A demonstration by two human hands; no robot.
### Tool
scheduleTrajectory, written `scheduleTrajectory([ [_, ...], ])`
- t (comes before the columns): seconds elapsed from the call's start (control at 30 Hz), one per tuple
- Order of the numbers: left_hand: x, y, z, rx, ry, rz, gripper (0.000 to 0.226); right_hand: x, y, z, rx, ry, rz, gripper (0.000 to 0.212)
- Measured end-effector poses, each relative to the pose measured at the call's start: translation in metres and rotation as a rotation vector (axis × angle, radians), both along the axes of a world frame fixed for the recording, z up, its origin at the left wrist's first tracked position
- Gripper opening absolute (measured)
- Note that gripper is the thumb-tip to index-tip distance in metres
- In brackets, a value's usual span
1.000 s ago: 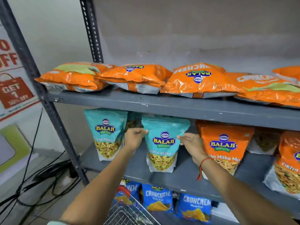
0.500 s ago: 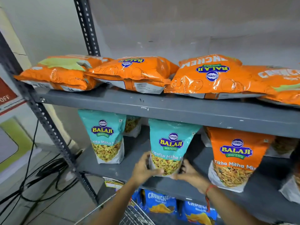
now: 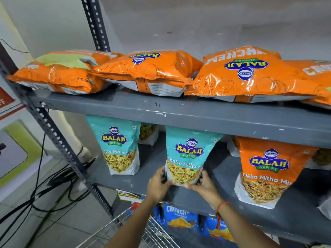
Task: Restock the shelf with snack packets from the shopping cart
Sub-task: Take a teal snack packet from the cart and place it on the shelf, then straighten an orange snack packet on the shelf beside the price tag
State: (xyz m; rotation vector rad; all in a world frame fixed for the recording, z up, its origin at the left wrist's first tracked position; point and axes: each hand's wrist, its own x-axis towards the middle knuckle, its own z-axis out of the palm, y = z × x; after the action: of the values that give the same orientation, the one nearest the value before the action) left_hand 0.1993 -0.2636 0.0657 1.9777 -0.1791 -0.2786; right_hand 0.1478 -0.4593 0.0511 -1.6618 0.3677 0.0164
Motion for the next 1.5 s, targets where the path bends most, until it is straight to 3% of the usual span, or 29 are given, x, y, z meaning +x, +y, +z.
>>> scheduleTrajectory([
  [0.07,-0.011,-0.002,0.004,-0.049,0.002,0.078,0.055,-0.007,0.003,0.005,0.004,-0.007,-0.001,0.078],
  [0.23,-0.042,-0.011,0.022,-0.05,-0.148,0.221,0.038,-0.043,0.003,0.013,-0.01,-0.021,-0.094,0.109],
  [0.37,-0.084,-0.052,0.05,-0.079,-0.181,0.03,0.026,-0.113,-0.013,0.029,-0.03,-0.072,-0.332,0.089],
  [0.57,-0.109,-0.099,0.054,-0.14,-0.116,-0.143,0.027,-0.157,-0.048,0.038,-0.11,-0.089,-0.578,0.051],
  [0.7,-0.128,-0.136,0.042,-0.12,-0.033,-0.219,0.037,-0.19,-0.091,0.035,-0.149,-0.052,-0.676,0.048],
  [0.97,-0.117,-0.196,0.024,-0.182,0.114,-0.157,0.082,-0.176,-0.16,0.017,-0.106,0.018,-0.485,0.075],
  [1.13,-0.108,-0.218,0.01,-0.22,0.115,-0.109,0.063,-0.154,-0.181,0.01,-0.206,0.026,-0.325,0.065],
  [1.33,-0.105,-0.224,0.002,-0.253,0.096,-0.055,0.057,-0.145,-0.192,0.009,-0.233,-0.007,-0.261,0.051],
  [1.5,-0.119,-0.22,0.008,-0.232,0.055,-0.022,0.057,-0.156,-0.189,0.016,-0.167,-0.033,-0.259,0.065],
])
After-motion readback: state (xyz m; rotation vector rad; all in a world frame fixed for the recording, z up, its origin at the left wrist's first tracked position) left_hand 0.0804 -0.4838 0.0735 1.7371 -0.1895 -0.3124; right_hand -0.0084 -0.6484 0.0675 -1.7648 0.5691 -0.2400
